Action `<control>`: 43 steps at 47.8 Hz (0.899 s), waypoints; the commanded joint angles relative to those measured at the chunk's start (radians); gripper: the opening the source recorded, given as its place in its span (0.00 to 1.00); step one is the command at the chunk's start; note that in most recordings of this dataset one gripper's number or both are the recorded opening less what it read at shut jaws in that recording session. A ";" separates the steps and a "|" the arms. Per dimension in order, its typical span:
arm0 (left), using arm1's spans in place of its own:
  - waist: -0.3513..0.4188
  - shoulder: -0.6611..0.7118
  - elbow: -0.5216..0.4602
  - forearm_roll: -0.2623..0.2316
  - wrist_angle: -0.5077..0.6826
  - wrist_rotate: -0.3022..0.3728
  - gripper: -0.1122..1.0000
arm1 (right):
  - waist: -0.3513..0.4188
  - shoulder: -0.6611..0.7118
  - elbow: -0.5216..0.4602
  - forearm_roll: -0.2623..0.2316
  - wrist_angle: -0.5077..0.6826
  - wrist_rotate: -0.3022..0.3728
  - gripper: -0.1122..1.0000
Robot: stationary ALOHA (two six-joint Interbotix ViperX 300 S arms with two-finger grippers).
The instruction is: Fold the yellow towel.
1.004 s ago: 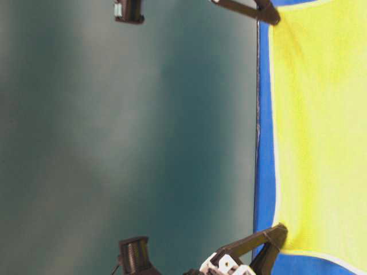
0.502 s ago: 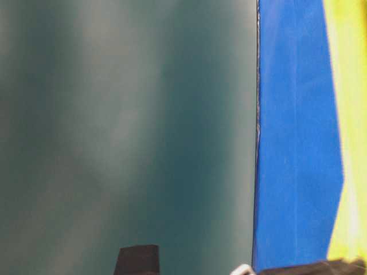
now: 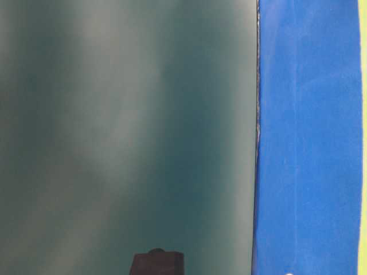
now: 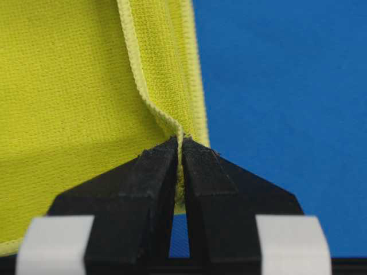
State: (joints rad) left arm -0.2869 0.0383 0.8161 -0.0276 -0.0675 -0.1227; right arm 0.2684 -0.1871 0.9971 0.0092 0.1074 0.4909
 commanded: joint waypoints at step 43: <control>0.003 -0.100 -0.041 -0.002 0.103 0.021 0.82 | 0.012 -0.055 -0.080 -0.051 0.060 0.006 0.64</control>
State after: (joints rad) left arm -0.2991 -0.0169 0.7915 -0.0276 0.0199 -0.1028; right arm 0.2961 -0.2040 0.9357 -0.0184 0.1503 0.4985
